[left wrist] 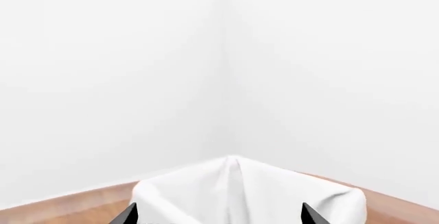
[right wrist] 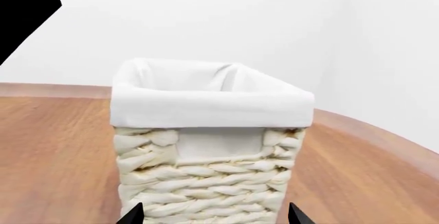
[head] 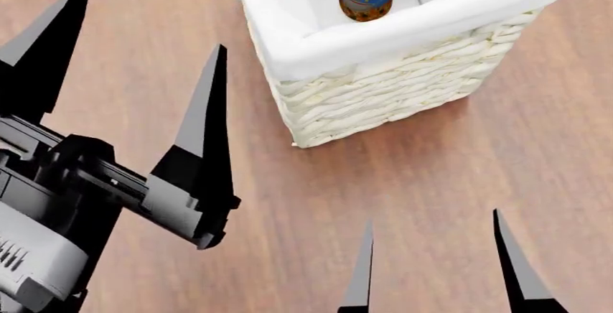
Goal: Pick up the alphabet soup and the cream cheese box, and put them in the basket.
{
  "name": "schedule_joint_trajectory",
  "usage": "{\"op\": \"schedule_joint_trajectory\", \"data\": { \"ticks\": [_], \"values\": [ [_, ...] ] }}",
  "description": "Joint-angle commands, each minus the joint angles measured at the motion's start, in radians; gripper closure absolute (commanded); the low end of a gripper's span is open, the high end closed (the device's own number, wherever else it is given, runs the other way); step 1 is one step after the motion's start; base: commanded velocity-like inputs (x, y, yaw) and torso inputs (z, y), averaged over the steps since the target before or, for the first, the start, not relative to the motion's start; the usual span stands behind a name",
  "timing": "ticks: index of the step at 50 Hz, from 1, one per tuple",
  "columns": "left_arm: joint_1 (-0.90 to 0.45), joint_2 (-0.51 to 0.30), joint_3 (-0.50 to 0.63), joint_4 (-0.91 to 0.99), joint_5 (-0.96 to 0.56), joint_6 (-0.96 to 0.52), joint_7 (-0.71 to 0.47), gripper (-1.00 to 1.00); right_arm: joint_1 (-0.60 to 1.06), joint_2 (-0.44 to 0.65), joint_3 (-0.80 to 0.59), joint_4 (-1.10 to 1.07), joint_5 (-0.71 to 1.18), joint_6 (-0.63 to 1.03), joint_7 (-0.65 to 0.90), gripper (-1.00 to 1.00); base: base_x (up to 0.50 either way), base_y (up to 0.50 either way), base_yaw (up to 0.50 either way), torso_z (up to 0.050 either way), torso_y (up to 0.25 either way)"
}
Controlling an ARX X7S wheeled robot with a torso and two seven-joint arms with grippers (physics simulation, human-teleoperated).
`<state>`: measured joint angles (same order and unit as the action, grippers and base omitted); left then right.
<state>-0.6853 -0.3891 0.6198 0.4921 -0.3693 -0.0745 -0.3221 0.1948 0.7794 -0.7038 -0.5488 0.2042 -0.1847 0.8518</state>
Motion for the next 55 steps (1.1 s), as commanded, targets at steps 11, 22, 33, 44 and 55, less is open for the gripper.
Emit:
{"op": "schedule_joint_trajectory", "data": {
  "ticks": [11,22,33,44,55],
  "values": [
    [0.049,-0.007,0.011,0.006,0.034,0.043,-0.021,-1.00,-0.007,-0.003,-0.001,-0.004,-0.005,-0.002,0.000,-1.00,0.00,0.00,0.00,0.000,0.000],
    [0.047,-0.008,0.012,0.008,0.032,0.041,-0.022,-1.00,-0.011,0.000,0.003,-0.010,-0.005,-0.001,0.002,-1.00,0.00,0.00,0.00,0.000,0.000],
    [0.047,-0.004,0.017,0.004,0.032,0.044,-0.022,-1.00,-0.014,0.002,0.007,-0.010,-0.003,-0.004,0.003,-1.00,0.00,0.00,0.00,0.000,0.000],
    [0.064,-0.017,0.018,0.052,0.032,0.034,-0.039,-1.00,-0.016,0.010,0.014,-0.033,-0.006,0.001,0.008,-1.00,0.00,0.00,0.00,0.000,0.000],
    [0.090,-0.055,0.010,0.185,0.033,-0.001,-0.076,-1.00,-0.020,0.029,0.019,-0.124,-0.035,0.054,0.028,-1.00,0.00,0.00,0.00,0.000,0.000]
  ]
}}
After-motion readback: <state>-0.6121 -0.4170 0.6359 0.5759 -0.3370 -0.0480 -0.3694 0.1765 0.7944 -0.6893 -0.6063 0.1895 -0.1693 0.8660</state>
